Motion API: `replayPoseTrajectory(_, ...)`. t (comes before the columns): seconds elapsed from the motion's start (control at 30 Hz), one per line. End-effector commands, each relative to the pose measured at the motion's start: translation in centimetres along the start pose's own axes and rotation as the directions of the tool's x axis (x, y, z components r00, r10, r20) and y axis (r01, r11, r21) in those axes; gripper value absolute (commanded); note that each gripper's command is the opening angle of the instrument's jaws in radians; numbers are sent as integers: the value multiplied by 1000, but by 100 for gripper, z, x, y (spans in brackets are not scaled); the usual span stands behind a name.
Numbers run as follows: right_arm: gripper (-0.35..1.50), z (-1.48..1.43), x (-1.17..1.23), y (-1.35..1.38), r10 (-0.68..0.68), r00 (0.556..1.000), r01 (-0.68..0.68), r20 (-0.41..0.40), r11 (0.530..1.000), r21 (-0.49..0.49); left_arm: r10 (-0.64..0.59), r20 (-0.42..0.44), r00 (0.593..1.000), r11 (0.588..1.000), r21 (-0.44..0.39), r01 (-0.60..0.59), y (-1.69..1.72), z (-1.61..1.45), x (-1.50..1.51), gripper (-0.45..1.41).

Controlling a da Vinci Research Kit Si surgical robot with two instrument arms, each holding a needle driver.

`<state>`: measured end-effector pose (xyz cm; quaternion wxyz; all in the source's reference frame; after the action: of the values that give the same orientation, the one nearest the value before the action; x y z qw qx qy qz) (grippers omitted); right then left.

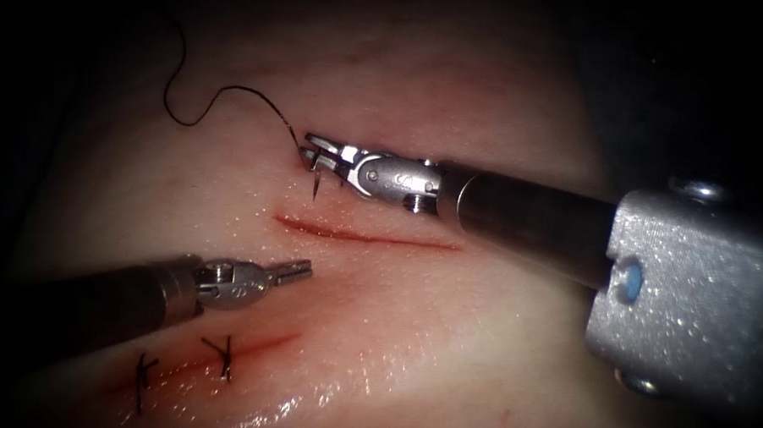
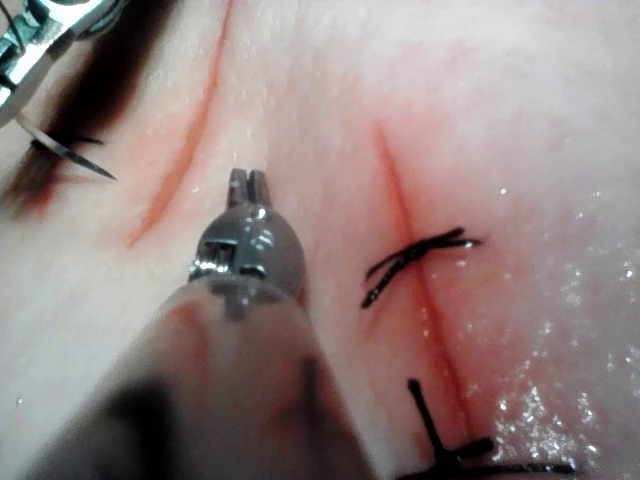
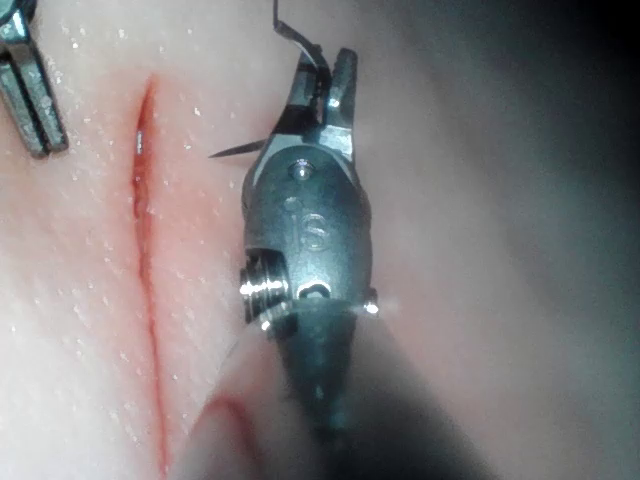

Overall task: Wound Closure
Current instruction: Throw the needle through the top of the incision with the right needle driver.

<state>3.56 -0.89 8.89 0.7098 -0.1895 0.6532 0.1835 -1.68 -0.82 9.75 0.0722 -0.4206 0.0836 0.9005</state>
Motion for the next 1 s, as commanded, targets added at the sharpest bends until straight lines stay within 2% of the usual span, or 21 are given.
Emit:
replayPoseTrajectory(0.03,-35,12,-5,0,-12,1000,12,-4,1000,-1,0,-1,1000,1000,0,0,0,8,-1,-25)
replayPoseTrajectory(0.57,-35,11,-22,-16,-113,993,113,-18,994,10,-4,-4,1000,1000,-7,4,-2,2,3,-25)
replayPoseTrajectory(0.73,-35,2,-31,-32,-218,975,219,-37,975,38,-5,-6,1000,1000,-12,5,-5,-1,2,-25)
replayPoseTrajectory(0.83,-35,-7,-35,-45,-319,946,321,-56,946,45,-5,-6,1000,1000,-14,5,-7,-3,1,-25)
replayPoseTrajectory(1.0,-35,-17,-46,-71,-344,935,350,-86,935,52,-5,-6,1000,1000,-21,5,-10,-7,-1,-25)
